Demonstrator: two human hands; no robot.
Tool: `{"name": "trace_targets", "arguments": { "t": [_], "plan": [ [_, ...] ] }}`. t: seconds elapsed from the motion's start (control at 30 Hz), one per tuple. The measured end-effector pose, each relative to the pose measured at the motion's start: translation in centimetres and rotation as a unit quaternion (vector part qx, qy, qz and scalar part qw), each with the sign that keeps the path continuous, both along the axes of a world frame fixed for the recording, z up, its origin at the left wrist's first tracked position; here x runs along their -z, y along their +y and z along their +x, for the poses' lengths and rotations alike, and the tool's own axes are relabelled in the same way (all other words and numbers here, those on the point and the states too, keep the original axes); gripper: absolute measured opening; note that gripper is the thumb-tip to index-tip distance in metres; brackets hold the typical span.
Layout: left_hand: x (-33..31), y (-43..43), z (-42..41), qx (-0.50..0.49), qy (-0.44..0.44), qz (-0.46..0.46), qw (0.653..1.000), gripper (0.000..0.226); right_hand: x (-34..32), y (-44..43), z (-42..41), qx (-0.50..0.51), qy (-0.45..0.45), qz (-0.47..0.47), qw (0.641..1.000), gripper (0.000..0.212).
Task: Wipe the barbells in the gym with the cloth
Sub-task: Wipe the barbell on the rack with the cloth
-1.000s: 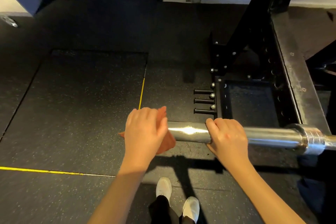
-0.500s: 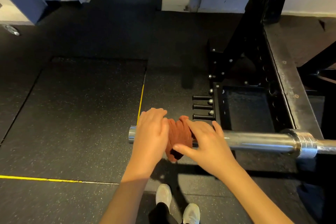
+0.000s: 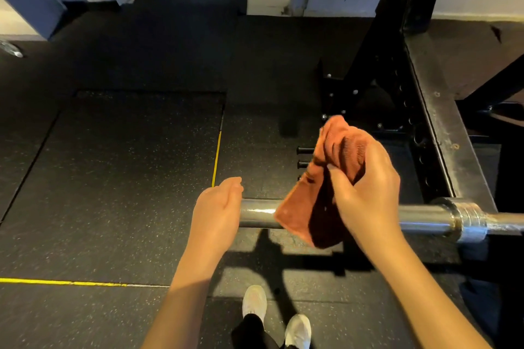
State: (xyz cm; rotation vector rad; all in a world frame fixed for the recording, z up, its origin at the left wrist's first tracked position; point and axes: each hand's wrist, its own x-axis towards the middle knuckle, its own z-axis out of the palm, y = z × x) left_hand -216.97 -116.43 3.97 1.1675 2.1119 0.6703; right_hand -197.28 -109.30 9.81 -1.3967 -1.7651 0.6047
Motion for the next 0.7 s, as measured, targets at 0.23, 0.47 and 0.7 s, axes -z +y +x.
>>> {"name": "trace_targets", "arguments": {
  "t": [0.23, 0.47, 0.7],
  "plan": [
    [-0.2, 0.1, 0.1, -0.018, -0.031, 0.017, 0.999, 0.064, 6.0, -4.0, 2.4, -0.283, -0.132, 0.015, 0.95, 0.022],
    [-1.4, 0.7, 0.3, -0.074, -0.038, -0.04, 0.996, 0.038, 4.6, -3.6, 0.7, -0.164, -0.075, -0.136, 0.974, 0.042],
    [-0.4, 1.5, -0.1, 0.081, 0.242, -0.102, 0.961, 0.037, 6.4, -4.0, 3.1, -0.148, -0.371, -0.037, 0.916, 0.056]
  ]
}}
